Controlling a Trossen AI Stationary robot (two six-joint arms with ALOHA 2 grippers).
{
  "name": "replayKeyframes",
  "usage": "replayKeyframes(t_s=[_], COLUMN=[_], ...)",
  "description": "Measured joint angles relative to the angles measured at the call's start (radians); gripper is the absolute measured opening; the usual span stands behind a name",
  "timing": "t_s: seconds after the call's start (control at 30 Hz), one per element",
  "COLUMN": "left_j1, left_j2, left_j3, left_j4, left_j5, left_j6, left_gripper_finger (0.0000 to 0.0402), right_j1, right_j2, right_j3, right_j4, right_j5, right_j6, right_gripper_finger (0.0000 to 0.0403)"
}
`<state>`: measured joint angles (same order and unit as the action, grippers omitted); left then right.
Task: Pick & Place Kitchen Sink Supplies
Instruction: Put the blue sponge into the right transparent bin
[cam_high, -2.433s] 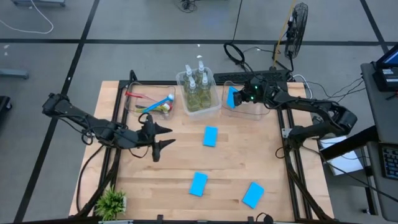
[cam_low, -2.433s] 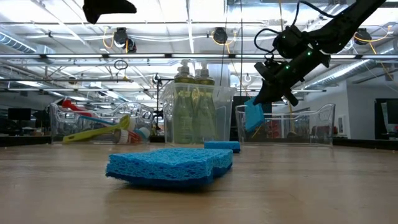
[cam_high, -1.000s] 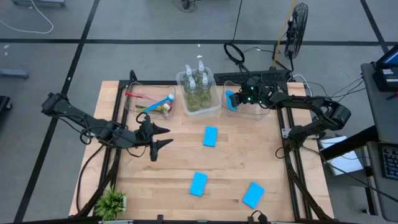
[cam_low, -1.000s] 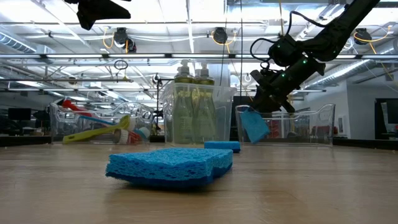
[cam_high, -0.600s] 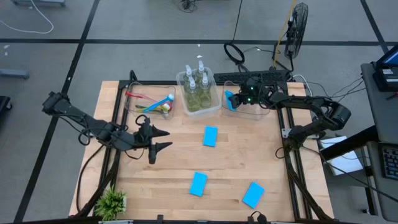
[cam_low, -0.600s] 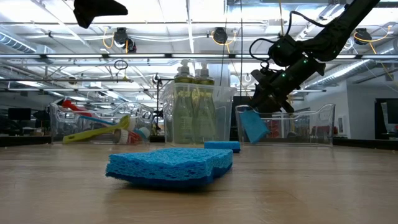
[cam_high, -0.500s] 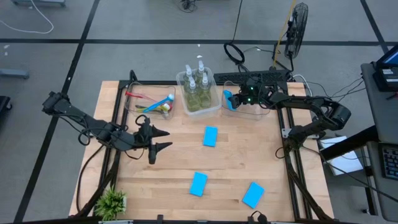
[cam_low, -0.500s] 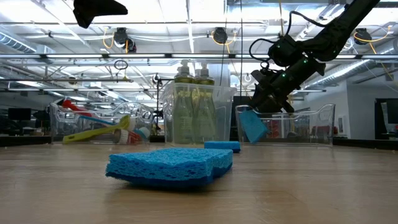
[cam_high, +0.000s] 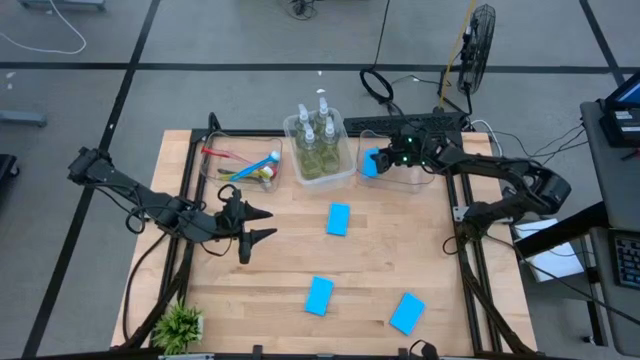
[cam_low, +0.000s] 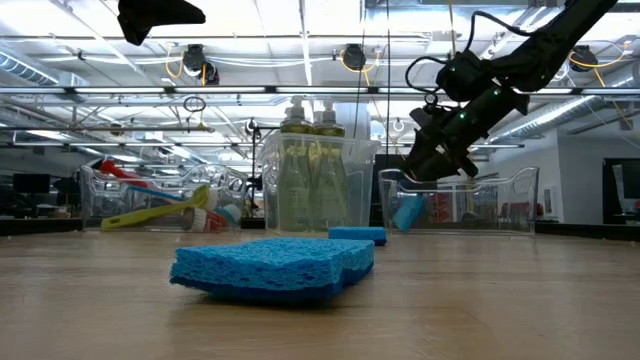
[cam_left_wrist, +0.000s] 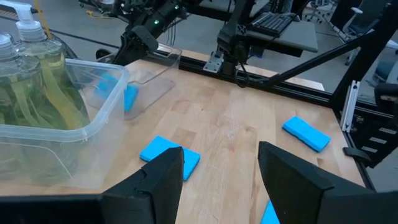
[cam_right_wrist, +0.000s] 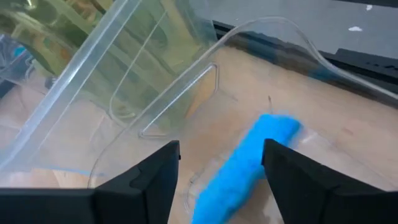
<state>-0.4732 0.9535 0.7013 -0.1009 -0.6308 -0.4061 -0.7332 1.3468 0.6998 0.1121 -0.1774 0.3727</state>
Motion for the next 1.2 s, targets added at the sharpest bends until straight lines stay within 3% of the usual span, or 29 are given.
replayKeyframes(t_s=[0.33,0.63,0.8,1.2], left_j1=[0.000,0.000,0.000,0.000], left_j2=[0.000,0.000,0.000,0.010], left_j3=[0.000,0.001,0.001,0.001], left_j4=[0.000,-0.041,-0.043,-0.078], left_j5=[0.000,0.000,0.000,0.002], left_j6=[0.000,-0.046,-0.048,-0.101], left_gripper_finger=[0.0209,0.0209,0.0209,0.0209], right_j1=[0.003,0.009,0.041,0.175], right_j2=[-0.096,-0.197,-0.255,-0.397], right_j3=[0.000,0.000,0.000,0.000], right_j4=[-0.050,-0.053,-0.052,-0.050], right_j5=[0.015,-0.298,-0.396,-0.403], right_j6=[-0.018,0.013,0.027,0.054], right_gripper_finger=[0.0210,0.0210,0.0210,0.0210])
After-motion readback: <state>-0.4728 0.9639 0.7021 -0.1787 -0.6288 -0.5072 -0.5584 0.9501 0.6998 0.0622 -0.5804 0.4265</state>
